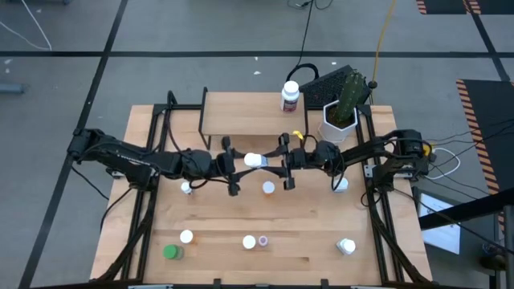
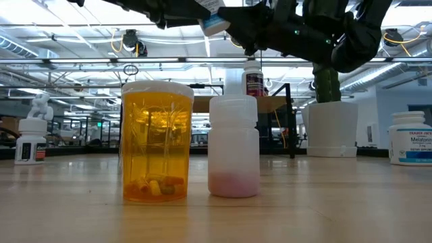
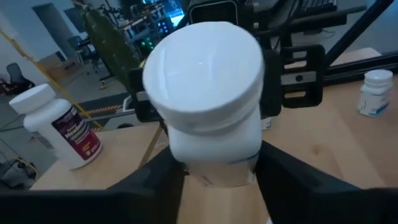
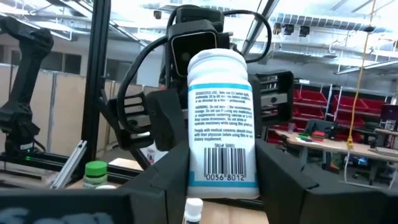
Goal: Pick and place medicine bottles onto shelf by color
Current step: Put the top left white blue pill bottle on the shelf
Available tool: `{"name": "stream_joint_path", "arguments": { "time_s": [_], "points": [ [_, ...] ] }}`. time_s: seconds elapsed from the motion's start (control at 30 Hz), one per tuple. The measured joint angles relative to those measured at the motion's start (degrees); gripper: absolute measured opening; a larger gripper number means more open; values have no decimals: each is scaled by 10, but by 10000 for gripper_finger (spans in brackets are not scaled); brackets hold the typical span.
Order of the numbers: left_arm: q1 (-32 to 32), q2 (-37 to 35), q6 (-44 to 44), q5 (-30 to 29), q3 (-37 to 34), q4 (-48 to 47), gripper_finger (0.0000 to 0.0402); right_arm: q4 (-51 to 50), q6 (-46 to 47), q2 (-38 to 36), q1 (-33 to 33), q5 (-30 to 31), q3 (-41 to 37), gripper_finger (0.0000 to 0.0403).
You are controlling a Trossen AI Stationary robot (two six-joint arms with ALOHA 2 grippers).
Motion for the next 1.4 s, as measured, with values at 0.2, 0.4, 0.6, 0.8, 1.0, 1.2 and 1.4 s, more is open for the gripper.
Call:
{"name": "stream_joint_path", "arguments": {
  "time_s": [0.2, 0.4, 0.6, 0.8, 1.0, 1.2, 1.4],
  "points": [
    [3, -1, -8, -2, 0, -16, 139, -27, 25, -5, 0, 26, 0, 170],
    [16, -6, -2, -81, 0, -63, 172, -194, 31, -63, -16, 109, 13, 228],
    [58, -6, -36, -44, 0, -128, 152, -474, -1, -142, -19, 109, 79, 278],
    [79, -6, -61, 25, 0, -153, 149, -708, -46, -156, -22, 108, 196, 290],
    [82, -6, -62, 38, 0, -158, 160, -797, -92, -107, -22, 83, 290, 291],
    [83, -6, -58, 39, 0, -166, 155, -778, -97, -84, -24, 45, 311, 291],
    [83, -4, -57, 39, 0, -170, 158, -740, -85, -74, -31, -2, 314, 285]
  ]
}}
